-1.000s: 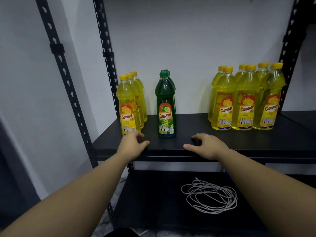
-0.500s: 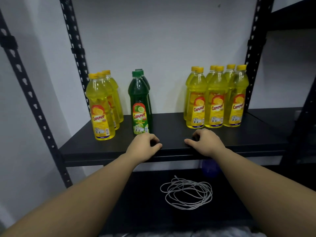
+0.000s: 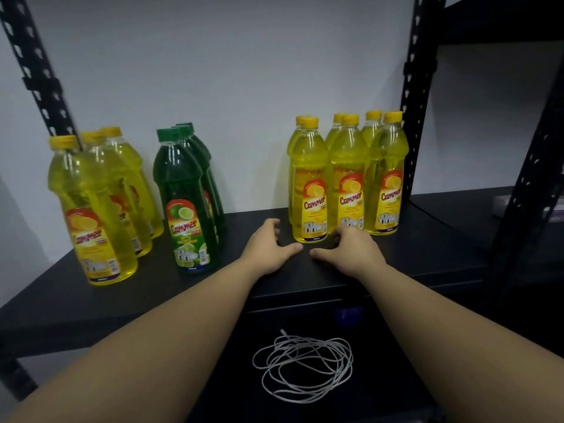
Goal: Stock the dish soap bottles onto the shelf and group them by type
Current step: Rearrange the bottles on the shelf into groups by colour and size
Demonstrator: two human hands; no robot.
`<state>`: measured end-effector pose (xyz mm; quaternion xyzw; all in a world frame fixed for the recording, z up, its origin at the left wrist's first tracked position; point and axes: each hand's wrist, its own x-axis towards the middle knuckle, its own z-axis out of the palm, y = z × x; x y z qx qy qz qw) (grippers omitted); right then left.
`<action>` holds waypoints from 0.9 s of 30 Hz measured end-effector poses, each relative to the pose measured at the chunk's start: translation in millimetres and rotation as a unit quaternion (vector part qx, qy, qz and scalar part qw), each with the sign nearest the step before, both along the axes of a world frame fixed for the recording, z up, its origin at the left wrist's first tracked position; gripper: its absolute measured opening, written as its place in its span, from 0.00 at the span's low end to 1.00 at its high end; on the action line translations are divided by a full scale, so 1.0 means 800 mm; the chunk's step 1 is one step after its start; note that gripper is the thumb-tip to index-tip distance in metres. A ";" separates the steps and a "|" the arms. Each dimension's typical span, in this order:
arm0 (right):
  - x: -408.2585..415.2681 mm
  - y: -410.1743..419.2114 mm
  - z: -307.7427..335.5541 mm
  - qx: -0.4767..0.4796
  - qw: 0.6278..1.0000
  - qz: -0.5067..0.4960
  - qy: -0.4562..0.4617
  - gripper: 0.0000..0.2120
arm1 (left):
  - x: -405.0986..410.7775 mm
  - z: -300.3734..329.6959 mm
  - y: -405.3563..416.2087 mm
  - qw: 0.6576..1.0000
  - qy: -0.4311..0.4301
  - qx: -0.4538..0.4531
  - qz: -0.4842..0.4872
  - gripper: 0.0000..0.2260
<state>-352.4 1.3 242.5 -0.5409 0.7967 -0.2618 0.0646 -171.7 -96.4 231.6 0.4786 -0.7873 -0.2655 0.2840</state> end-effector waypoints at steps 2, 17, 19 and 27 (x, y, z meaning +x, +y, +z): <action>-0.001 -0.006 -0.005 -0.012 1.000 0.002 -0.007 0.34 | -0.019 0.000 -0.017 0.999 0.045 0.017 -0.004 0.44; -0.004 0.007 -0.006 -0.168 0.970 -0.026 -0.173 0.41 | -0.032 -0.005 -0.024 0.969 0.171 0.080 -0.161 0.32; -0.004 0.010 -0.006 -0.166 0.970 -0.016 -0.178 0.40 | -0.026 -0.002 -0.017 0.958 0.165 0.116 -0.206 0.33; -0.006 0.018 -0.007 -0.164 0.970 -0.016 -0.181 0.40 | -0.016 0.000 -0.021 0.973 0.215 0.077 -0.024 0.19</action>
